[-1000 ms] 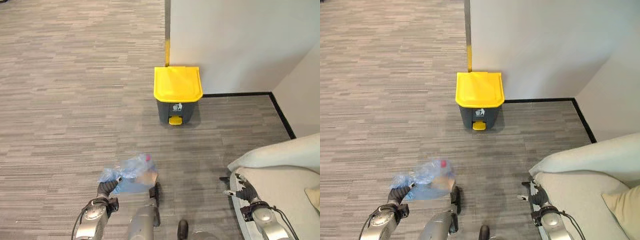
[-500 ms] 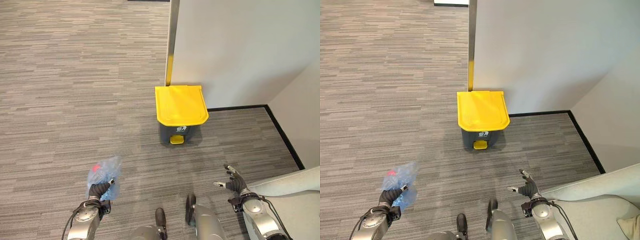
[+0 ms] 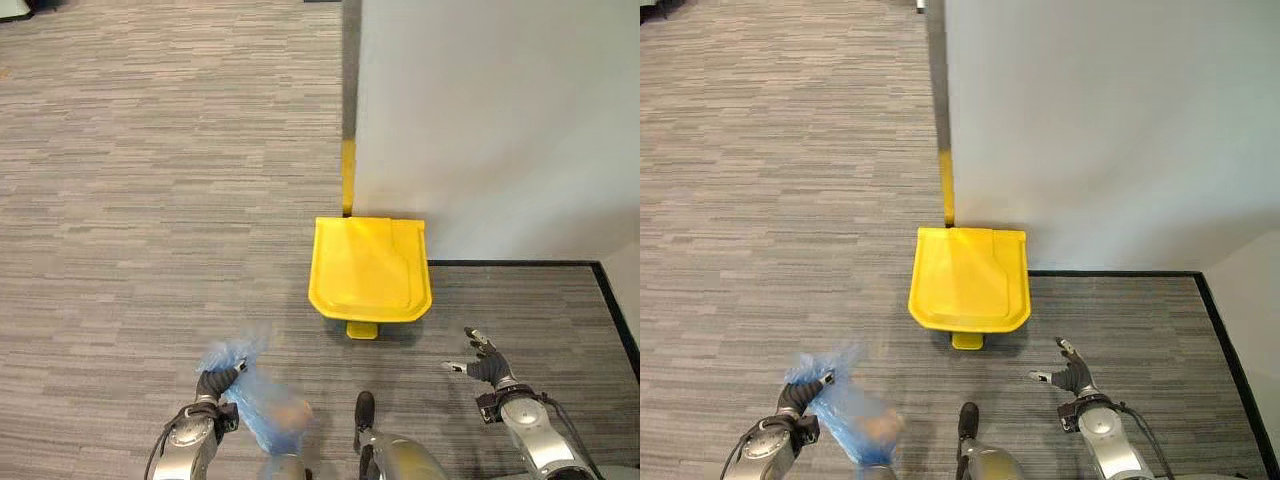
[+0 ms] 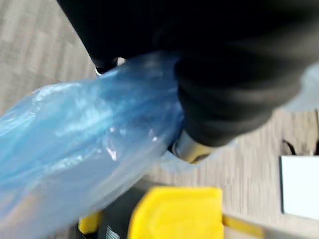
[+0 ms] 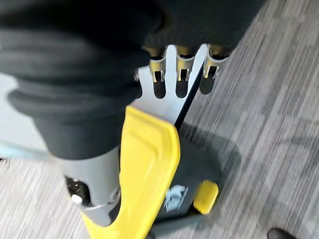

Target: Gather garbage on tea table into small bin, then transfer packed bag to large trash can.

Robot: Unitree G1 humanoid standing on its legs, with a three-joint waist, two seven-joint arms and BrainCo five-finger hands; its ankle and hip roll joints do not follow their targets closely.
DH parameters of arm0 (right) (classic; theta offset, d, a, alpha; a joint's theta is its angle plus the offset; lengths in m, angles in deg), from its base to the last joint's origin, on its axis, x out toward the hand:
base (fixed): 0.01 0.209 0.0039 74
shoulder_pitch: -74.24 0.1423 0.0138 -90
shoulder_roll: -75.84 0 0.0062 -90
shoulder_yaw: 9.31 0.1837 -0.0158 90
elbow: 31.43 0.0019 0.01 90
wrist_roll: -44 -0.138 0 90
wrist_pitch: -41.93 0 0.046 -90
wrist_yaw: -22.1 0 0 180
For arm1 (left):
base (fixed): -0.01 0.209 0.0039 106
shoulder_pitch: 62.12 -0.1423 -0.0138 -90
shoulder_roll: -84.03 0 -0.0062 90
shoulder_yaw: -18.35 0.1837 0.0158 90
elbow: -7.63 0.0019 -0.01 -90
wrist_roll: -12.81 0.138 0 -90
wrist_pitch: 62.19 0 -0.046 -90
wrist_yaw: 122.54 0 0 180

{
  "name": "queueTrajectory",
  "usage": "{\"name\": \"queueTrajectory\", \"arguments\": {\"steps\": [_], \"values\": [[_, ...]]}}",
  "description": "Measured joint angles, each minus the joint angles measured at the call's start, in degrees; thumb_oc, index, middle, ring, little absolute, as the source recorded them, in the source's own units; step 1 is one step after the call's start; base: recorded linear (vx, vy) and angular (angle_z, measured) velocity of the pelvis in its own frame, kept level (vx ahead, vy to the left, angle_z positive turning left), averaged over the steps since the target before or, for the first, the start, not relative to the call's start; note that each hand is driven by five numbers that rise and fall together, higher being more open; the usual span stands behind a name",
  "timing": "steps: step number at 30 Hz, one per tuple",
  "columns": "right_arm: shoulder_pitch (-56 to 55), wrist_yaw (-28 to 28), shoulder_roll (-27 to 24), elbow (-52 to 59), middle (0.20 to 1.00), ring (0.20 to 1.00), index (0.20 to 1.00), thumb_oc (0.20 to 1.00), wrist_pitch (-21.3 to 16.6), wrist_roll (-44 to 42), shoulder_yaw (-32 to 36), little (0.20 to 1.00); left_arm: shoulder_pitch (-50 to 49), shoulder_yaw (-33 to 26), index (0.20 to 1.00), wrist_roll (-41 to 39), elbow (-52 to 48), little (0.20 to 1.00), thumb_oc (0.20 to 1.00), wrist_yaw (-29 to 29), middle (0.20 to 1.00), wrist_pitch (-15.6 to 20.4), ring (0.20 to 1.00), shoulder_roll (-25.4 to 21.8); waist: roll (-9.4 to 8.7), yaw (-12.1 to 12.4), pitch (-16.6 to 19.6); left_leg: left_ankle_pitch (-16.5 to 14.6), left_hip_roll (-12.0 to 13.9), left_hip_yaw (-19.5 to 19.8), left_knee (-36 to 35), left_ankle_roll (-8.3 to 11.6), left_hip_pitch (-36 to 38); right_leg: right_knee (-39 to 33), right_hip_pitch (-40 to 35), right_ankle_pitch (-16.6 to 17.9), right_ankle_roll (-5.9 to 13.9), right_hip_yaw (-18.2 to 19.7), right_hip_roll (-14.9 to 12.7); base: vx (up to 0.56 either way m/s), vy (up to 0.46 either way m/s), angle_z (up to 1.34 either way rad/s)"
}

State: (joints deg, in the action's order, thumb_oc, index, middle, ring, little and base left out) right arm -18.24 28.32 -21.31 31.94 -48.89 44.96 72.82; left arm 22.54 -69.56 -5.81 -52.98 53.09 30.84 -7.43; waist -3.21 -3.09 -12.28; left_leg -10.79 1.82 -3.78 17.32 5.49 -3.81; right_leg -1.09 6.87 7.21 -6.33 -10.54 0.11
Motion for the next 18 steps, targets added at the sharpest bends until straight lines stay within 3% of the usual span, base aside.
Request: {"name": "queueTrajectory", "arguments": {"steps": [3, 8, 11, 12, 16, 18], "values": [[-0.4, 0.0, 0.0, -0.1, 1.000, 1.000, 1.000, 1.000, 0.0, -0.1, -0.1, 1.000, 1.1, 0.0, 0.200, 0.0, 0.0, 0.200, 0.200, 0.0, 0.200, 0.0, 0.200, -0.1, -1.12, -0.6, -0.4, 1.2, 0.2, 0.0, -7.9, 0.32, -2.1, -2.2, -2.9, -0.2, 0.40, 0.2, 0.1, 0.06, 0.041, -0.10], [-1.3, 0.6, 0.3, -2.8, 1.000, 1.000, 1.000, 1.000, 0.2, -1.0, -0.2, 1.000, 1.2, 0.0, 0.200, 0.0, 0.1, 0.200, 0.200, 0.0, 0.200, 0.1, 0.200, -0.2, -1.21, -0.7, -0.3, 8.3, 1.5, -0.6, -11.1, -0.34, -6.2, -3.5, -4.8, -1.2, 2.20, 0.1, 0.9, 0.06, 0.090, -0.06], [-2.2, 0.6, 0.3, -3.6, 1.000, 1.000, 1.000, 1.000, 0.1, -1.0, 0.1, 1.000, -1.0, 0.0, 0.200, 0.0, 0.1, 0.200, 0.200, 0.2, 0.200, 0.1, 0.200, -0.1, 0.78, -0.7, 0.4, 11.4, 2.1, -1.6, -15.8, -1.49, -1.1, -3.5, -5.1, -1.0, 3.31, 1.3, 2.0, 0.07, 0.096, -0.21], [-2.6, 0.6, 0.3, -3.7, 1.000, 1.000, 1.000, 1.000, 0.1, -1.0, 0.1, 1.000, -1.1, 0.0, 0.200, 0.0, 0.0, 0.200, 0.200, 0.4, 0.200, 0.1, 0.200, 0.0, 1.37, -1.0, 0.6, 14.8, 2.1, -1.6, -18.0, -2.01, 0.1, -3.5, -5.2, -1.0, 4.03, 1.3, 2.0, 0.06, 0.101, -0.04], [-3.7, 0.4, 1.8, -5.7, 1.000, 1.000, 1.000, 1.000, 0.2, -1.0, 0.0, 1.000, -1.6, -0.1, 0.200, 0.0, 0.0, 0.200, 0.200, 0.6, 0.200, 0.0, 0.200, -0.6, 1.31, -0.7, 0.9, 15.5, -1.2, -3.9, -21.3, -4.08, 2.5, -3.3, -5.4, -1.1, 7.19, 3.1, -1.3, 0.07, 0.115, -0.17], [-4.0, 0.4, 2.0, -5.7, 1.000, 1.000, 1.000, 1.000, 0.2, -1.1, 0.0, 1.000, -2.5, -0.1, 0.200, 0.0, 0.0, 0.200, 0.200, 0.6, 0.200, 0.0, 0.200, -1.1, 1.23, -0.6, 1.0, 15.3, -1.9, -5.3, -21.9, -4.57, 3.3, -3.3, -4.8, -1.2, 7.49, 4.5, -1.9, 0.07, 0.088, -0.31]]}}
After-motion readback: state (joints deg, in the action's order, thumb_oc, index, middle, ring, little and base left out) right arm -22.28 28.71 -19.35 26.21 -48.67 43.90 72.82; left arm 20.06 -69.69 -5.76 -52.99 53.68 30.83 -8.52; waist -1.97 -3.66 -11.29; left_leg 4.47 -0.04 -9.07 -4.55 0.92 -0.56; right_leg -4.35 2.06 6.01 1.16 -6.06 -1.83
